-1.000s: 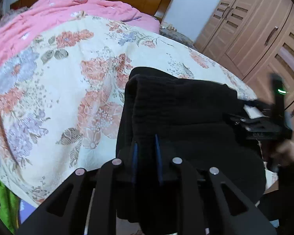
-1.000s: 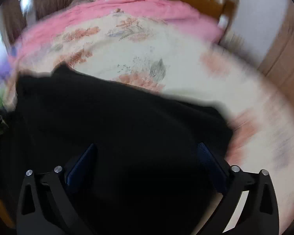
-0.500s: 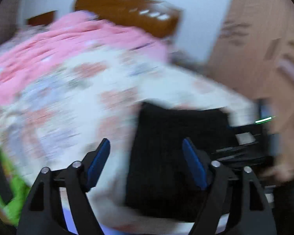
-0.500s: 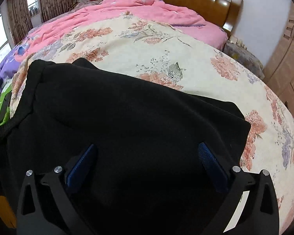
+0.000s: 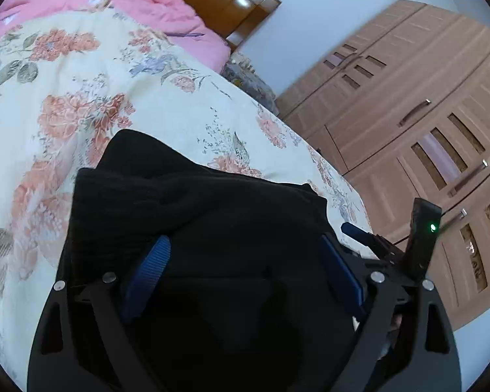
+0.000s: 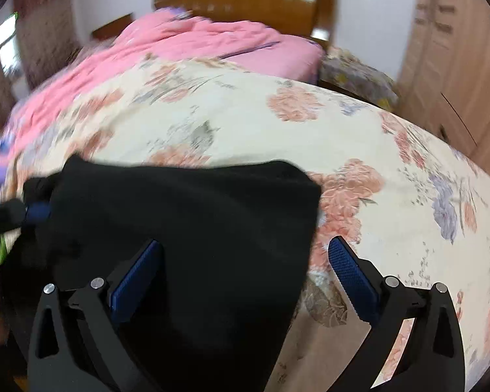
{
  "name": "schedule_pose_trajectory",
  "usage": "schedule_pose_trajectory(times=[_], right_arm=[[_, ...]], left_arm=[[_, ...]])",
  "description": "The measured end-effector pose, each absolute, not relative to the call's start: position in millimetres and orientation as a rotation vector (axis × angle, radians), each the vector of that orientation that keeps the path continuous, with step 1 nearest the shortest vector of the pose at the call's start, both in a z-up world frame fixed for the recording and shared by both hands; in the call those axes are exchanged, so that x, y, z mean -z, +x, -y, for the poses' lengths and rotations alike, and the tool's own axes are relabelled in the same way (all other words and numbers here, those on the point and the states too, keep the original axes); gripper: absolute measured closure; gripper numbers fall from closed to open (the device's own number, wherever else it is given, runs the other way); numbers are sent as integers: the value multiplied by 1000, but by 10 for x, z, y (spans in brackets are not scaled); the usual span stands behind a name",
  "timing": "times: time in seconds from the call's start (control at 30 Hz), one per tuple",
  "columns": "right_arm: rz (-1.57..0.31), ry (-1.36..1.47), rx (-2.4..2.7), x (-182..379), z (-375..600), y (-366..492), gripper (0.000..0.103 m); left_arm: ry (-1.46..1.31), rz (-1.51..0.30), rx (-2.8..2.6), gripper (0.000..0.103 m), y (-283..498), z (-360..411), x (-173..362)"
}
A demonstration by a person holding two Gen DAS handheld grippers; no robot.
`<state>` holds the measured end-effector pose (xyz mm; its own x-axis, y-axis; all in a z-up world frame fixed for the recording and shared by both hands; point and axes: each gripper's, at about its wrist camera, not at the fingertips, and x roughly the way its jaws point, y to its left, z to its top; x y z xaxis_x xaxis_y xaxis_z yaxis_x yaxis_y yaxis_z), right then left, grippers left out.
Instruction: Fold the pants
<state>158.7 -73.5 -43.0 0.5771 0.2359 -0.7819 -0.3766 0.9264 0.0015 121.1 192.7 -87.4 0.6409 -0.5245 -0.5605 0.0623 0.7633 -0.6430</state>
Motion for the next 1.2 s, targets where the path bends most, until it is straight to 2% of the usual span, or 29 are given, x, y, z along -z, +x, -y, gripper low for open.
schedule_pose_trajectory(times=[0.1, 0.17, 0.33, 0.4, 0.57, 0.63, 0.7, 0.83, 0.93, 1.03, 1.1, 1.2], right_arm=[[-841, -148, -362, 273, 705, 1621, 5], [-848, -133, -361, 286, 631, 1731, 5], [-919, -209, -318, 650, 440, 1983, 4], [-904, -213, -317, 603, 444, 1966, 4], [-805, -179, -328, 482, 441, 1840, 4], [-877, -237, -314, 632, 350, 1926, 5], [-863, -195, -326, 563, 409, 1914, 5], [-839, -131, -407, 334, 533, 1648, 5], [-785, -254, -483, 212, 509, 1267, 5], [-821, -309, -516, 325, 536, 1025, 5], [-886, -319, -571, 499, 514, 903, 5], [-842, -302, -581, 605, 542, 789, 4]], left_arm=[[-525, -767, 328, 11, 1147, -1882, 588], [-412, -739, 242, 6, 1175, -1839, 448], [-335, -927, 97, 5, 1529, -1942, 1006], [-405, -869, 120, 3, 1447, -2084, 1004], [-435, -884, 78, 3, 1476, -2150, 1080], [-406, -883, 48, 3, 1478, -2103, 1059], [-395, -868, 9, 3, 1449, -2097, 1040], [-397, -801, -40, 6, 1120, -2206, 812], [-336, -692, -38, 4, 844, -2168, 456], [-213, -737, 97, 2, 854, -1861, 320], [-124, -797, 121, 2, 922, -1642, 414], [-32, -903, 73, 2, 985, -1461, 752]])
